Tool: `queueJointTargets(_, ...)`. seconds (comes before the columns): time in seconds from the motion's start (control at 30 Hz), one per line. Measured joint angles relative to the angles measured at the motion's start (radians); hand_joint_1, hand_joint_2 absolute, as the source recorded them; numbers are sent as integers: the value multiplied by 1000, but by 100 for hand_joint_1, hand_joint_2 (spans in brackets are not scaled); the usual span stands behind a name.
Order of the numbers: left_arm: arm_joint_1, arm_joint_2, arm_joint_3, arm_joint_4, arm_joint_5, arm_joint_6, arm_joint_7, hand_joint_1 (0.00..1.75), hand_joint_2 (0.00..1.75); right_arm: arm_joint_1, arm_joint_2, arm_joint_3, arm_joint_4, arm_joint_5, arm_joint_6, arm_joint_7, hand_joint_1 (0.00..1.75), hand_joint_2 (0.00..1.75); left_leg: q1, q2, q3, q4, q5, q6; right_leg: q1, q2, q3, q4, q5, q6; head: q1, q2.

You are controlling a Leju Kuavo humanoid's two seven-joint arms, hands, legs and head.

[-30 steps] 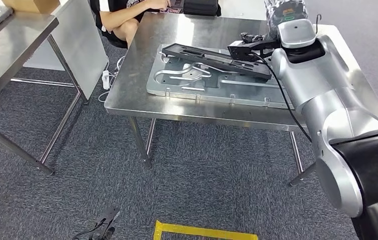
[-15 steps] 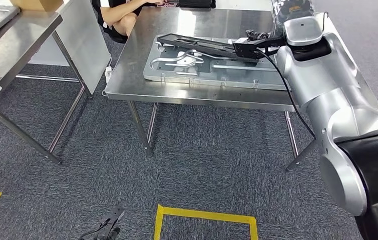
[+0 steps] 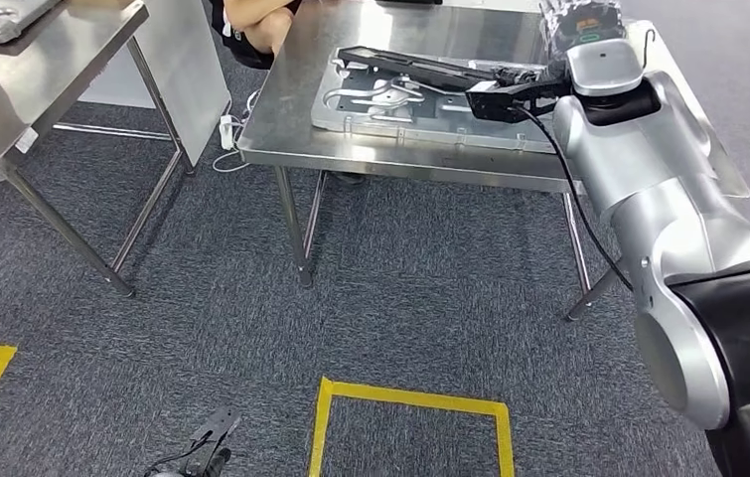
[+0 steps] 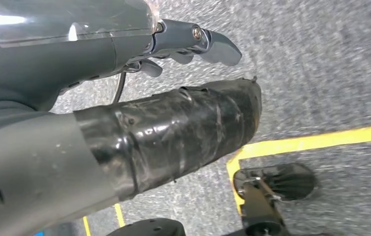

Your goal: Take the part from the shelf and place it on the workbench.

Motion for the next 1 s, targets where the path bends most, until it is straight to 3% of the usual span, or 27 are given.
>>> queueJointTargets(0.03,1,0,0,0,0,0,0,0,0,2,-1,0,2,0,0,0,0,0,0,1,-16,1,12,-1,0,0,11,20,12,1,0,0)
queueJointTargets(0.07,1,0,0,0,-1,0,1,0,0,3,-2,0,3,0,0,-1,0,0,0,1,-30,1,23,-3,0,0,41,5,37,-1,0,0)
queueJointTargets(0.1,1,0,0,0,-1,0,1,0,0,4,-3,0,3,0,-1,-1,0,0,0,2,-43,2,34,-6,0,1,89,-44,58,-4,0,0)
queueJointTargets(0.17,1,0,0,0,-2,0,2,0,0,0,-4,0,2,0,-2,-1,0,0,-1,1,-60,2,53,-15,4,4,198,-186,50,-14,0,0)
queueJointTargets(0.2,1,0,0,0,-2,0,2,0,0,-2,-4,0,2,0,-3,-1,0,0,-1,1,-64,0,63,-20,8,5,233,-240,38,-19,0,0)
queueJointTargets(0.23,2,0,-1,0,-2,0,2,0,0,-4,-5,0,1,0,-4,-1,0,0,-1,0,-66,-5,73,-27,12,6,247,-271,28,-23,0,0)
queueJointTargets(0.3,7,-2,-1,0,-3,-1,2,0,0,-5,-7,0,2,0,-5,-2,0,0,1,-2,-71,-16,90,-39,14,2,240,-290,47,-33,0,0)
queueJointTargets(0.33,10,-2,-1,0,-3,-1,2,0,0,-5,-8,0,3,0,-5,-3,0,0,2,-3,-79,-10,76,-43,12,0,233,-296,61,-40,0,0)
queueJointTargets(0.4,15,-3,-1,0,-3,-2,2,0,0,-4,-8,0,3,0,-5,-5,0,0,4,-4,-105,60,-10,-50,8,-5,210,-305,90,-55,0,0)
queueJointTargets(0.47,17,-3,-2,0,-3,-2,2,0,0,-5,-9,0,3,0,-5,-5,0,0,4,-4,-134,190,-106,-56,10,-6,178,-305,114,-62,0,0)
queueJointTargets(0.5,17,-3,-2,0,-3,-3,2,0,0,-4,-10,0,3,0,-5,-5,0,0,4,-4,-139,247,-121,-58,11,-5,161,-303,127,-63,0,0)
queueJointTargets(0.57,16,-4,-2,0,-3,-3,2,0,0,-2,-10,0,3,0,-5,-6,0,0,4,-4,-109,279,-87,-59,12,-3,124,-296,151,-59,0,0)
queueJointTargets(0.6,16,-4,-2,0,-3,-3,2,0,0,-2,-11,0,3,0,-5,-6,0,0,4,-4,-71,246,-61,-57,11,-2,108,-291,161,-57,-1,0)
queueJointTargets(0.63,15,-4,-2,0,-3,-2,2,0,0,-2,-11,0,3,0,-6,-6,0,0,3,-4,-17,184,-54,-53,12,-2,93,-286,170,-52,-1,0)
queueJointTargets(0.7,13,-4,-2,-1,-4,-2,2,0,0,-3,-14,0,3,0,-6,-6,0,0,-2,-5,80,49,-81,-45,13,-3,74,-277,186,-43,-1,0)
queueJointTargets(0.73,12,-4,-2,-2,-4,-2,2,0,0,-4,-15,0,3,0,-6,-5,0,0,-5,-5,104,8,-98,-41,13,-5,71,-276,195,-37,-1,0)
queueJointTargets(0.8,13,-5,-2,-2,-5,-2,2,0,0,-4,-18,0,3,0,-6,-6,0,0,-6,-4,103,-12,-91,-30,12,-7,67,-280,211,-27,-1,0)
queueJointTargets(0.83,14,-6,-3,-2,-6,-2,3,0,0,-4,-20,0,4,0,-6,-8,0,0,-5,-2,97,-16,-80,-23,10,-5,62,-275,202,-21,-1,0)
queueJointTargets(0.87,14,-6,-3,-2,-7,-2,3,0,0,-5,-22,0,4,0,-7,-13,0,0,-2,1,88,-19,-66,-14,9,-3,53,-256,173,-16,-1,0)
queueJointTargets(0.9,14,-7,-4,-2,-9,-2,4,0,0,-6,-24,0,5,0,-8,-18,0,0,0,5,76,-22,-51,-7,7,-1,40,-215,127,-11,-1,0)
queueJointTargets(0.97,13,-8,-8,-2,-10,-3,5,0,0,-5,-25,0,5,0,-8,-25,0,0,-1,8,46,-20,-26,0,2,1,10,-87,26,-2,-1,0)
queueJointTargets(1.0,14,-8,-11,-2,-11,-3,5,0,0,-4,-27,0,7,0,-8,-26,0,0,0,8,30,-18,-15,-1,0,1,2,-26,3,2,-1,0)
